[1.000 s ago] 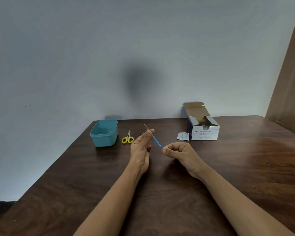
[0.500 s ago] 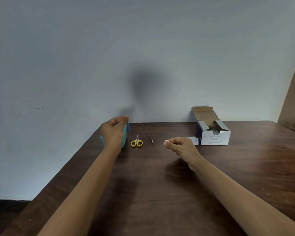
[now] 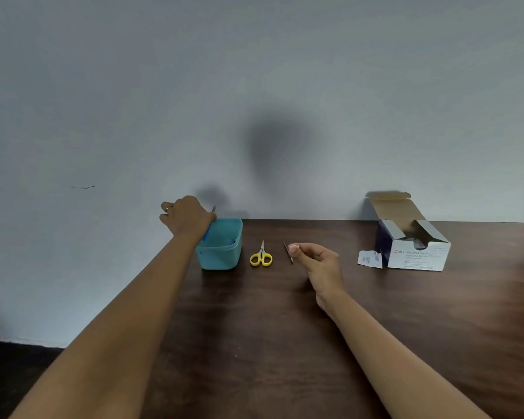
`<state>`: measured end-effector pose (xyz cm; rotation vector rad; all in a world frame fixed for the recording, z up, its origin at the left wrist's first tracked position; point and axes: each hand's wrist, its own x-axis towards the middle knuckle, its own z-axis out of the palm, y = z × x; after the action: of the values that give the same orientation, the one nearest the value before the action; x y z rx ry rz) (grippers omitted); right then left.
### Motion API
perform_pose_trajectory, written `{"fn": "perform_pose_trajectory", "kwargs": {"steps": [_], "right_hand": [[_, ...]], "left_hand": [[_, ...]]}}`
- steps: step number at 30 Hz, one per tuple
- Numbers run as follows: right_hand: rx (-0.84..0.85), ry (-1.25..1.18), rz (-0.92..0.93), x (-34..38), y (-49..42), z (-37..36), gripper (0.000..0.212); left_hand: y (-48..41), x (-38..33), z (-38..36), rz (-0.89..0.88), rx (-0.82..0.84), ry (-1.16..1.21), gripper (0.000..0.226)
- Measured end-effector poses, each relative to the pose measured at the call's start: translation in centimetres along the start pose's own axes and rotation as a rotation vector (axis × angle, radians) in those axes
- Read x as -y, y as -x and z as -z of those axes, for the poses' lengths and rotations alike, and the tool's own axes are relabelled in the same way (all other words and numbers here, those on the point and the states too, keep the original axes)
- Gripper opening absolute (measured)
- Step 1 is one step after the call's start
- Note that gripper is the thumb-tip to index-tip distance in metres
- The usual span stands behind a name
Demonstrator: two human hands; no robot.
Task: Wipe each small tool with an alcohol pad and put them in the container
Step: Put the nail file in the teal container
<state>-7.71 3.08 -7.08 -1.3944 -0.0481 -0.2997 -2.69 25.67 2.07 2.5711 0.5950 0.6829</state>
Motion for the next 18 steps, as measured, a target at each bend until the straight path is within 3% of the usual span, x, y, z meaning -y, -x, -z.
{"fn": "perform_pose_trajectory", "kwargs": {"steps": [9, 18], "right_hand": [[-0.011, 0.022, -0.024, -0.2, -0.4, 0.1, 0.011], [0.018, 0.057, -0.014, -0.9, -0.8, -0.1, 0.008]], "left_hand": [[-0.9, -1.6, -3.1, -0.032, 0.124, -0.427, 0.015], [-1.1, -1.9, -5.0, -0.035, 0.218, -0.572, 0.015]]}}
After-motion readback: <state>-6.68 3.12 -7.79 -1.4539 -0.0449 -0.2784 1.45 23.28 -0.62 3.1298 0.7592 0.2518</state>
